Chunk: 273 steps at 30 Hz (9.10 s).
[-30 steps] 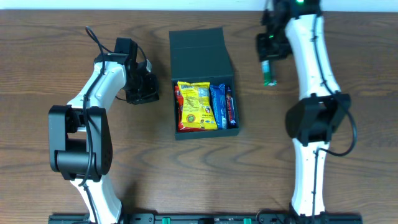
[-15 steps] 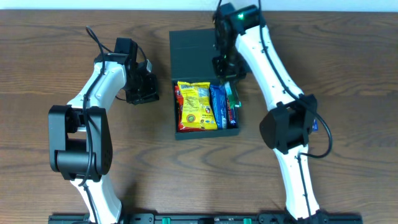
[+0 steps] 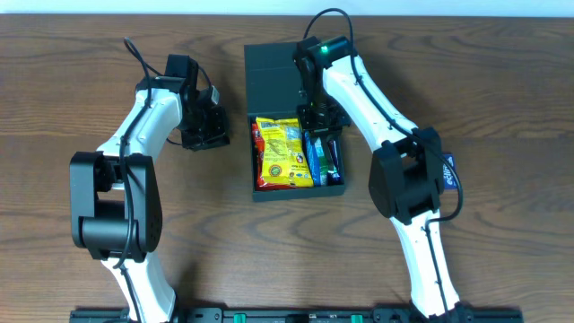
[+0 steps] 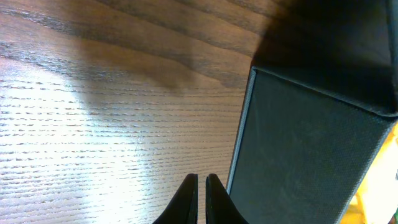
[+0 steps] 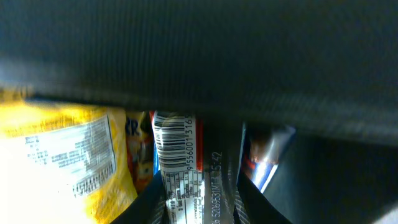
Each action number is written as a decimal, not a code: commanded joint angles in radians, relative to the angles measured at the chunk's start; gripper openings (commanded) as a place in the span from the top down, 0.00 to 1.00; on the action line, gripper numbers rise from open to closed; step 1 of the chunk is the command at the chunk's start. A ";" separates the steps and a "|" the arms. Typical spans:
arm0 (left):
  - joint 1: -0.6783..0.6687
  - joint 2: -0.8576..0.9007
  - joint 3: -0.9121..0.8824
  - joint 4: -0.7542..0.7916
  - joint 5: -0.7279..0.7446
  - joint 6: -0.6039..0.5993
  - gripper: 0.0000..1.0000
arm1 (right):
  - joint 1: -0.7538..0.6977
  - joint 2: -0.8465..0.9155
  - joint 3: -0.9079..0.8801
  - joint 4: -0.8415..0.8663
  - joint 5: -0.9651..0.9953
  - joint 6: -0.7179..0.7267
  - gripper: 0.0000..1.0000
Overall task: Pack container
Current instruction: 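Carry the green-red bar into the box and release it, then move the right gripper to the Eclipse mints tin and grasp it, then carry the Eclipse mints tin into the box and release it, then grip both sides of the raised box lid with both grippers, then swing the lid forward and down onto the box with both grippers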
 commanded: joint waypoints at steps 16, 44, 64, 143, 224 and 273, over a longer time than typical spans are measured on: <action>0.003 -0.018 0.018 -0.005 -0.006 0.018 0.92 | -0.002 -0.075 0.042 -0.013 0.165 0.106 0.49; 0.003 -0.018 0.018 0.004 -0.007 0.026 0.92 | -0.637 -0.888 -0.928 0.434 0.227 -0.395 0.25; 0.003 -0.018 0.018 0.001 -0.006 0.048 0.92 | -0.646 -0.576 -1.030 0.628 0.148 -0.512 0.21; 0.003 -0.018 0.018 -0.023 -0.007 0.056 0.92 | 0.028 -0.316 -0.401 0.356 -0.033 0.021 0.99; -0.021 0.352 0.600 0.188 0.338 -0.237 0.94 | -0.333 -0.073 -0.229 0.777 -0.881 -0.278 0.99; -0.151 0.282 0.956 -0.546 0.002 0.295 0.94 | -0.309 -0.571 -0.229 0.335 -0.119 -0.552 0.99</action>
